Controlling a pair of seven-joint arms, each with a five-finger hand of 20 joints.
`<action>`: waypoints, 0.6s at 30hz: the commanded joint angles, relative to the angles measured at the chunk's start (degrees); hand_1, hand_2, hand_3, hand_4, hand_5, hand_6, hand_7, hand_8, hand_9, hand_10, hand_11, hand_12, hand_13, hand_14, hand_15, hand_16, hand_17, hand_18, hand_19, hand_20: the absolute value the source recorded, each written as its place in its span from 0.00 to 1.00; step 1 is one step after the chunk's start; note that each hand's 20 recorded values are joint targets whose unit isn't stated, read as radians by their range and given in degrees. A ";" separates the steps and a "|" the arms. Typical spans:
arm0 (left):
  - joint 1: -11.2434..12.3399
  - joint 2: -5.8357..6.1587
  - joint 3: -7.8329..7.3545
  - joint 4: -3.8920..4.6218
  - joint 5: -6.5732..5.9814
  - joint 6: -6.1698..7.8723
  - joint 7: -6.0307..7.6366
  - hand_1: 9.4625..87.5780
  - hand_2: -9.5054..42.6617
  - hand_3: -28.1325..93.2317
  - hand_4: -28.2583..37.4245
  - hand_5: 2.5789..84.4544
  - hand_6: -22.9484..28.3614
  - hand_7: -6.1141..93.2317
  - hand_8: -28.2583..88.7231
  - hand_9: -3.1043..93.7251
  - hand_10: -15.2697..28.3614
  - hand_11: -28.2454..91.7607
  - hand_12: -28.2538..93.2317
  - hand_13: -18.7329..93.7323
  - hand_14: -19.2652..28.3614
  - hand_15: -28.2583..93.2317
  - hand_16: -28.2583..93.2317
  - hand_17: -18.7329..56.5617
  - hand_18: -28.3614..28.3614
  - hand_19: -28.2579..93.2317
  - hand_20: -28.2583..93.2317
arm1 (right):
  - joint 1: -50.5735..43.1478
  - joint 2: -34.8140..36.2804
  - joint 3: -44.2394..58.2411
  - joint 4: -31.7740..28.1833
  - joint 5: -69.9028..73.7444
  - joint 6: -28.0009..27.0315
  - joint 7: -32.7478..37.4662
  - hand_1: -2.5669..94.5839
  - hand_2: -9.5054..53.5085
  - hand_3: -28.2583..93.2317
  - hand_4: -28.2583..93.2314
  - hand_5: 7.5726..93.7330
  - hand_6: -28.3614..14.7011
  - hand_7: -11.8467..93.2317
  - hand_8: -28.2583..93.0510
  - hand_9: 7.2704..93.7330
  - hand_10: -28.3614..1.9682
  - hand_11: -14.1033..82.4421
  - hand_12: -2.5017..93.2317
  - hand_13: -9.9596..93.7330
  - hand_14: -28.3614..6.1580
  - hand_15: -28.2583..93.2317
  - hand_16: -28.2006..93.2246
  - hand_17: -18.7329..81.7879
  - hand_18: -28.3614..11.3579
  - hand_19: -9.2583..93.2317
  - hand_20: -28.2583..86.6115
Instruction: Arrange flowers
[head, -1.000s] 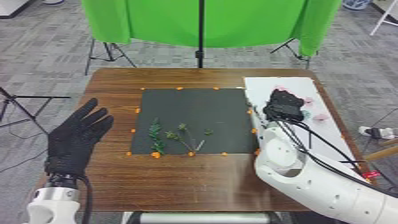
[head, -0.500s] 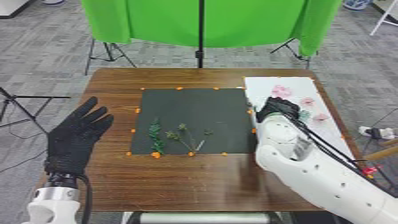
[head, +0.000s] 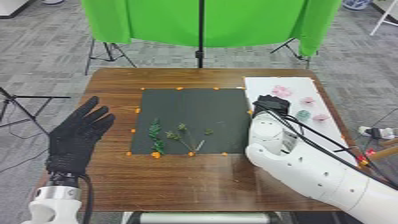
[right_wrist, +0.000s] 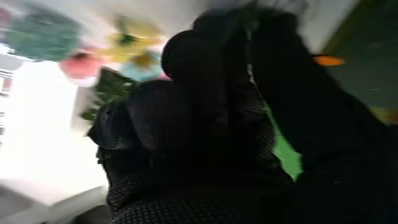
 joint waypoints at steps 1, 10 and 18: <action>0.46 -1.41 -0.65 0.03 0.28 0.08 -1.67 0.21 0.29 0.90 0.11 0.47 0.67 0.20 0.16 0.42 0.83 0.45 0.32 0.41 0.99 0.66 0.16 0.14 0.95 0.70 0.28 | -6.08 1.17 -4.04 0.87 -2.09 2.88 -5.24 0.61 0.00 0.80 0.00 0.92 0.61 0.39 0.30 0.90 0.64 0.58 0.36 0.80 0.50 0.91 0.38 0.51 0.00 1.00 0.73; 0.79 -1.75 -0.96 -0.15 0.39 -0.04 -2.08 0.21 0.29 0.90 0.11 0.47 0.67 0.20 0.16 0.42 0.83 0.45 0.32 0.41 0.99 0.66 0.16 0.14 0.95 0.70 0.28 | -4.59 4.29 -3.57 -0.55 -4.38 15.34 -4.57 0.60 0.00 0.85 0.00 0.96 0.57 0.35 0.34 0.94 0.59 0.56 0.37 0.82 0.51 0.92 0.40 0.53 0.01 1.00 0.77; 1.84 -1.06 -1.22 -0.57 0.14 0.43 -1.18 0.21 0.29 0.90 0.11 0.47 0.67 0.20 0.16 0.42 0.83 0.45 0.32 0.41 0.99 0.66 0.16 0.14 0.95 0.70 0.29 | -3.78 6.91 -0.67 -6.63 -4.37 21.69 -3.97 0.59 0.00 0.88 0.00 0.98 0.54 0.34 0.37 0.95 0.57 0.57 0.38 0.83 0.49 0.93 0.40 0.54 0.00 1.00 0.80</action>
